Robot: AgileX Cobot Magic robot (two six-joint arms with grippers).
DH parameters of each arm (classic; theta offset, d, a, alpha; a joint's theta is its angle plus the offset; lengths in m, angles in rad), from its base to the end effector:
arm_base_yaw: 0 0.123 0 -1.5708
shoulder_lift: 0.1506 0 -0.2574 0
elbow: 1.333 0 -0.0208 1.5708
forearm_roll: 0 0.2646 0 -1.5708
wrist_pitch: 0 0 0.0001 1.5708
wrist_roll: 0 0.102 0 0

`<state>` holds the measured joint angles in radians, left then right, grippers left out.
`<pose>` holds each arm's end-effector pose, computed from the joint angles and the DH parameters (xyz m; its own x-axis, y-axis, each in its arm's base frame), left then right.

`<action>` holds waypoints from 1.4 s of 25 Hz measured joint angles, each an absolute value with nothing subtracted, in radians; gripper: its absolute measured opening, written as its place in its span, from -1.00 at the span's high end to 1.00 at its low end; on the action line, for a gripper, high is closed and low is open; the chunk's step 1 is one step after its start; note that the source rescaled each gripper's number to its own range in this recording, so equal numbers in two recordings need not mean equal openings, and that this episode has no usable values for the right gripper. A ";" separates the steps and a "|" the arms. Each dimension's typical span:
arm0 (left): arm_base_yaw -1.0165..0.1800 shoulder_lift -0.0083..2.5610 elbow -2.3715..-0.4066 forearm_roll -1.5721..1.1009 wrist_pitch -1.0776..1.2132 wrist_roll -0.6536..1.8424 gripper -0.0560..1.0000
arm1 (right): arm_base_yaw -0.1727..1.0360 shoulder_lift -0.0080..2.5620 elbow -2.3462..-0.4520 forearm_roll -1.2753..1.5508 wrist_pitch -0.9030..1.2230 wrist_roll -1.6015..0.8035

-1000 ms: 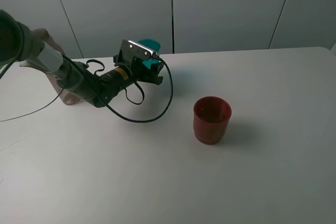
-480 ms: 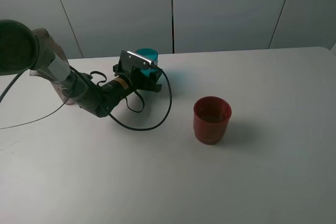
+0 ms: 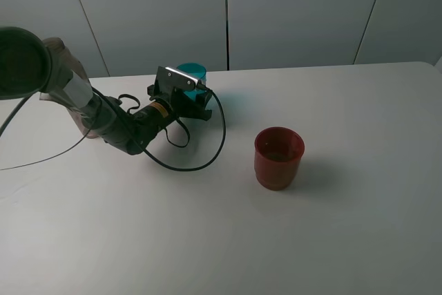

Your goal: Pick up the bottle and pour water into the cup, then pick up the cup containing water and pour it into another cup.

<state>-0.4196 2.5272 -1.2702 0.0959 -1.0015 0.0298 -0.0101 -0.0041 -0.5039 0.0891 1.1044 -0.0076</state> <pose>0.4102 -0.1920 -0.0147 -0.1153 0.1404 -0.9834 0.4897 0.8693 0.0667 0.0417 0.0077 0.2766 -0.4877 0.0374 -0.8722 -0.0435 0.9968 0.0670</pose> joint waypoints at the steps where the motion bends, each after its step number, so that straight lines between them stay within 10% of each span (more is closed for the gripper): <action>1: -0.420 2.527 -1.270 0.096 -1.002 0.030 -0.26 | -0.010 -0.004 -0.504 0.089 1.104 -0.008; 3: -0.420 2.527 -1.271 0.098 -1.002 0.030 -0.79 | -0.010 -0.004 -0.504 0.089 1.104 -0.008; 5: -0.420 2.527 -1.271 0.105 -1.002 0.030 -0.91 | -0.010 -0.004 -0.504 0.089 1.104 -0.008; 35: -0.420 2.268 -0.964 0.128 -0.968 0.030 -1.00 | -0.010 -0.004 -0.504 0.089 1.104 -0.008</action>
